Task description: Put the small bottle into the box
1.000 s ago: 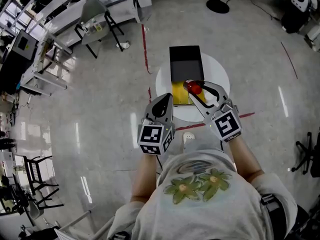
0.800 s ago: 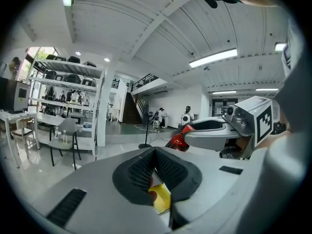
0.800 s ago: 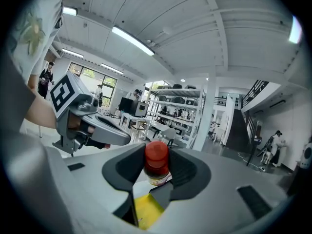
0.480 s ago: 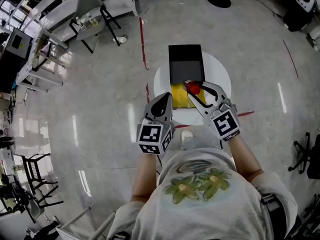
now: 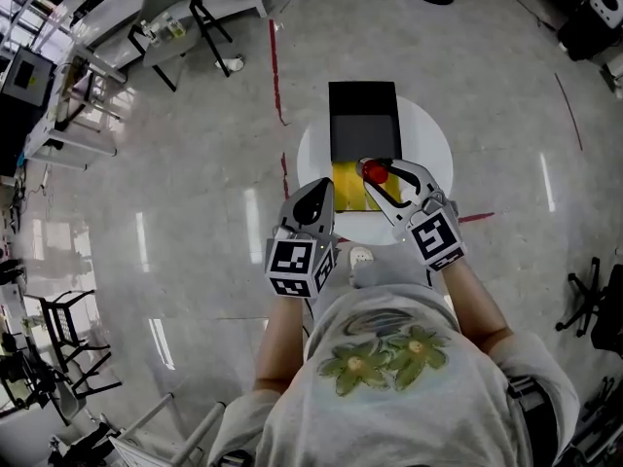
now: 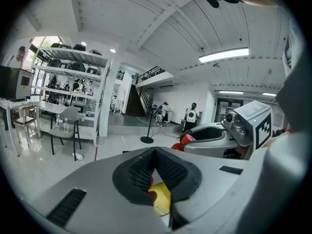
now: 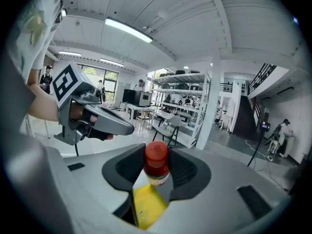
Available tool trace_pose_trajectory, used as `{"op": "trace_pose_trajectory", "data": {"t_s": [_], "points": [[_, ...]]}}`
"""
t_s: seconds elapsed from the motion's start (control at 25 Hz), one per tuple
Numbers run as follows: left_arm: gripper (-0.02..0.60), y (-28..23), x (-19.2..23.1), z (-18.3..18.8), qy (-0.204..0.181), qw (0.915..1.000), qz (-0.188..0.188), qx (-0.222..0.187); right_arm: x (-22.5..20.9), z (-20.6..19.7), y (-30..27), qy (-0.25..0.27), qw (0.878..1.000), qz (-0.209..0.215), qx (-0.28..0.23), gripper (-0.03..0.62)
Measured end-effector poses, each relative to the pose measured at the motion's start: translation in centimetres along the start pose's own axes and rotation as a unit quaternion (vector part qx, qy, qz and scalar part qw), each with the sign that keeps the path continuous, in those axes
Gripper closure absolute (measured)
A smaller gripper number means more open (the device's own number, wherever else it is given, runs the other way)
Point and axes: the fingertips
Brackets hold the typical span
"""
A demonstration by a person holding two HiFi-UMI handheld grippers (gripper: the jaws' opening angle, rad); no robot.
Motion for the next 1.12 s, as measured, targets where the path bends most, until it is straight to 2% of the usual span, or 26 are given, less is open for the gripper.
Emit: {"op": "trace_pose_trajectory", "data": {"t_s": [0.8, 1.12], "points": [[0.577, -2.3, 1.5, -1.9, 0.013, 0.9994, 0.015, 0.028, -0.9, -4.4, -3.1, -0.014, 0.998, 0.034, 0.047, 0.444], [0.577, -2.9, 1.5, -2.6, 0.018, 0.9990, 0.022, 0.033, -0.8, -6.1, -4.0, 0.006, 0.997, 0.053, 0.060, 0.444]]}}
Point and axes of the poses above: the fingertips, and each gripper's own axes: y backward along the fingers, x to its left, z out of its top, and after that the axes turned 2 degrees about -y, right-handed
